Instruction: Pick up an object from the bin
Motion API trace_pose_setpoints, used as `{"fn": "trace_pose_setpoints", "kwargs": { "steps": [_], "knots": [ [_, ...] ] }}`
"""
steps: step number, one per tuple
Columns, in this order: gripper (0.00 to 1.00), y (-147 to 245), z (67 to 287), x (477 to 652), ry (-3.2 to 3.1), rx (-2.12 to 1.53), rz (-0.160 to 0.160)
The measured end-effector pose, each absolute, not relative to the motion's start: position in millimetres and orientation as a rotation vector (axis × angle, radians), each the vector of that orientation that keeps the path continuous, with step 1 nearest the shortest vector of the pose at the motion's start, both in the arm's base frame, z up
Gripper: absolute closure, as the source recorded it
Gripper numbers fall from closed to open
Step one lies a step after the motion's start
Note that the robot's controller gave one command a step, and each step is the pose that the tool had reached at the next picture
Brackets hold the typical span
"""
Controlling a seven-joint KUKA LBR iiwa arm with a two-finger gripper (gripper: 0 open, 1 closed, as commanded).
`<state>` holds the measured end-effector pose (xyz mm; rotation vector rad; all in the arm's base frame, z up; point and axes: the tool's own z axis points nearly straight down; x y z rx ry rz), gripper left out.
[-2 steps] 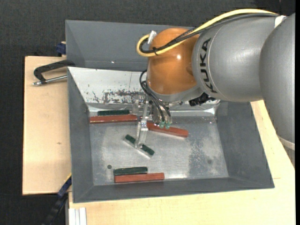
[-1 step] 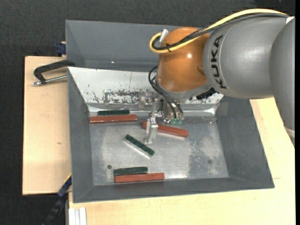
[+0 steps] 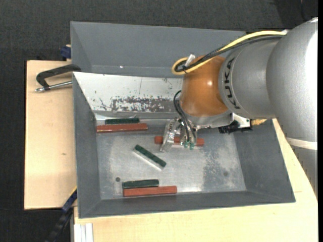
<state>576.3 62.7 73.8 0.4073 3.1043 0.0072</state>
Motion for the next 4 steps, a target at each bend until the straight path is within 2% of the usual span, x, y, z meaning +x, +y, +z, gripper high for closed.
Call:
{"fn": "trace_pose_setpoints", "kwargs": {
  "steps": [1,2,3,4],
  "knots": [
    [0.00,62.0,72.9,575.7,3.106,0.408,0.005],
    [0.00,61.7,72.3,575.3,3.107,0.409,0.004],
    [1.00,91.4,76.4,596.5,3.065,0.638,0.008],
    [0.00,91.3,74.3,594.6,3.071,0.639,0.005]
  ]
}}
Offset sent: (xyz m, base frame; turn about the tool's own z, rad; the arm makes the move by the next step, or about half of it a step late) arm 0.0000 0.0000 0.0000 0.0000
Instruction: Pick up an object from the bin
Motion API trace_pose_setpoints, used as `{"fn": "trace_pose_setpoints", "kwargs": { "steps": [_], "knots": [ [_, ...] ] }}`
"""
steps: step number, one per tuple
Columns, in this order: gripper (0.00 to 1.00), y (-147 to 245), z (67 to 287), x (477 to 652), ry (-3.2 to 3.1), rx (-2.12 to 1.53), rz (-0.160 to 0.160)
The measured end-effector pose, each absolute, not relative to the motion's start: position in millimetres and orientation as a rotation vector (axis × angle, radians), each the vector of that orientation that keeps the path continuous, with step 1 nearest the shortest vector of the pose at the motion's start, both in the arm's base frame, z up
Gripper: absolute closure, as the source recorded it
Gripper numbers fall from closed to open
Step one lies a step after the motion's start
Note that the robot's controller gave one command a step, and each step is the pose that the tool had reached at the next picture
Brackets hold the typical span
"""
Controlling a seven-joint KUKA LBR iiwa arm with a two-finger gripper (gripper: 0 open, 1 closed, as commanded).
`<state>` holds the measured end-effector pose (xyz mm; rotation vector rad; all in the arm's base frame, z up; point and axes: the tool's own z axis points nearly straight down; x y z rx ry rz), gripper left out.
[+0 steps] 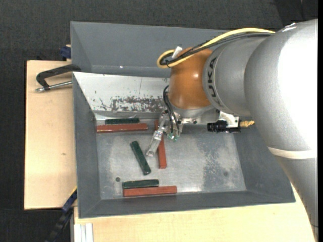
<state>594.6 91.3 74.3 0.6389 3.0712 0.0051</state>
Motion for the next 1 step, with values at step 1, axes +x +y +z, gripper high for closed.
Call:
{"fn": "trace_pose_setpoints", "kwargs": {
  "steps": [1],
  "knots": [
    [0.00,91.3,74.3,594.6,3.071,0.639,0.005]
  ]
}}
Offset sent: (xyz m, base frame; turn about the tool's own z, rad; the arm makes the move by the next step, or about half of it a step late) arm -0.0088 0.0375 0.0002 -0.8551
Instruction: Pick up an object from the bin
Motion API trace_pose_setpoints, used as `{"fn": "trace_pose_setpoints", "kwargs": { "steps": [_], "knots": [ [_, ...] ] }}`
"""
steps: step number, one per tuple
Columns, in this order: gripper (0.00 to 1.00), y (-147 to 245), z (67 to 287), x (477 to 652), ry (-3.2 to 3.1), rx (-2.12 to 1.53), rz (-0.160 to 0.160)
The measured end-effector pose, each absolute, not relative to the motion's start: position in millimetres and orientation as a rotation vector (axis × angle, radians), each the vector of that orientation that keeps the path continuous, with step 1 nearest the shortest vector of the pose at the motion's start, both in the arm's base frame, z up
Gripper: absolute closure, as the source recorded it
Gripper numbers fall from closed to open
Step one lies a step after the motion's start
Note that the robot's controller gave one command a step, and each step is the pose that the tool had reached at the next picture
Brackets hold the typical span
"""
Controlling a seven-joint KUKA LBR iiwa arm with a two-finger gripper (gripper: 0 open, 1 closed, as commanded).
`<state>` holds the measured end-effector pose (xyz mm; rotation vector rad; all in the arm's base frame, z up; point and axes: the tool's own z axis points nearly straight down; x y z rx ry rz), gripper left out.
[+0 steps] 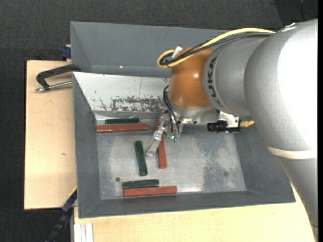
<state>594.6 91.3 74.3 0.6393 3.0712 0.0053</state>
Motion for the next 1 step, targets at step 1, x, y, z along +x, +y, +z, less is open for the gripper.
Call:
{"fn": "trace_pose_setpoints", "kwargs": {
  "steps": [1],
  "knots": [
    [0.00,98.7,74.9,593.3,3.116,0.358,0.001]
  ]
}}
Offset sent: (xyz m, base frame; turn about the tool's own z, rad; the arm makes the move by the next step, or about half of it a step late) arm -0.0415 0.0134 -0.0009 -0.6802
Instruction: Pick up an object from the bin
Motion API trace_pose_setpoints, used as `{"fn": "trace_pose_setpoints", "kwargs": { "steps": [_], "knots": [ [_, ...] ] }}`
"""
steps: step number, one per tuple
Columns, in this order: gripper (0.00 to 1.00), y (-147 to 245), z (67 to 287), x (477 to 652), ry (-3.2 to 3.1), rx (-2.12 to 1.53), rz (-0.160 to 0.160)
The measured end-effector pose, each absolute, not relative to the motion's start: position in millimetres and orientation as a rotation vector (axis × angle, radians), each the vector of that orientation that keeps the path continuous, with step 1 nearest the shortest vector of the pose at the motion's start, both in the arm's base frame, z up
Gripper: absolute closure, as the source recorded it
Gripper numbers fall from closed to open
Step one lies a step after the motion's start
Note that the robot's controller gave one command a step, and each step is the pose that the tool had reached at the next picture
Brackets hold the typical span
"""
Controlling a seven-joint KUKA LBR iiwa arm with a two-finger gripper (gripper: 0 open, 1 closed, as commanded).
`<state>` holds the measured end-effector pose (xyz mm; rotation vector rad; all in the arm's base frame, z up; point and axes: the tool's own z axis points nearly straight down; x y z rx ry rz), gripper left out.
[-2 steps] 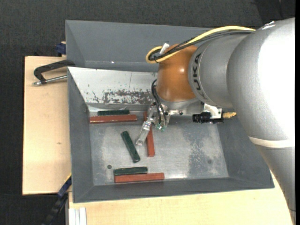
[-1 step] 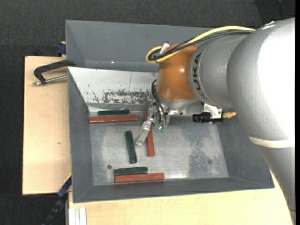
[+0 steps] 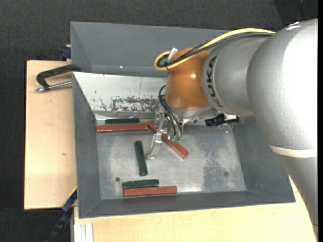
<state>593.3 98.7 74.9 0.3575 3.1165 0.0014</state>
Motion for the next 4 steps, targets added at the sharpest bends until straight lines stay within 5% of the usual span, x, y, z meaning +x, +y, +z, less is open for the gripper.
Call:
{"fn": "trace_pose_setpoints", "kwargs": {
  "steps": [1,2,3,4],
  "knots": [
    [0.00,103.5,75.2,574.5,3.134,-0.152,0.002],
    [0.00,121.6,73.1,575.7,3.109,-0.414,0.000],
    [0.00,135.0,72.6,562.7,3.127,-0.272,0.003],
    [1.00,144.4,71.0,559.2,2.972,-1.005,0.003]
  ]
}}
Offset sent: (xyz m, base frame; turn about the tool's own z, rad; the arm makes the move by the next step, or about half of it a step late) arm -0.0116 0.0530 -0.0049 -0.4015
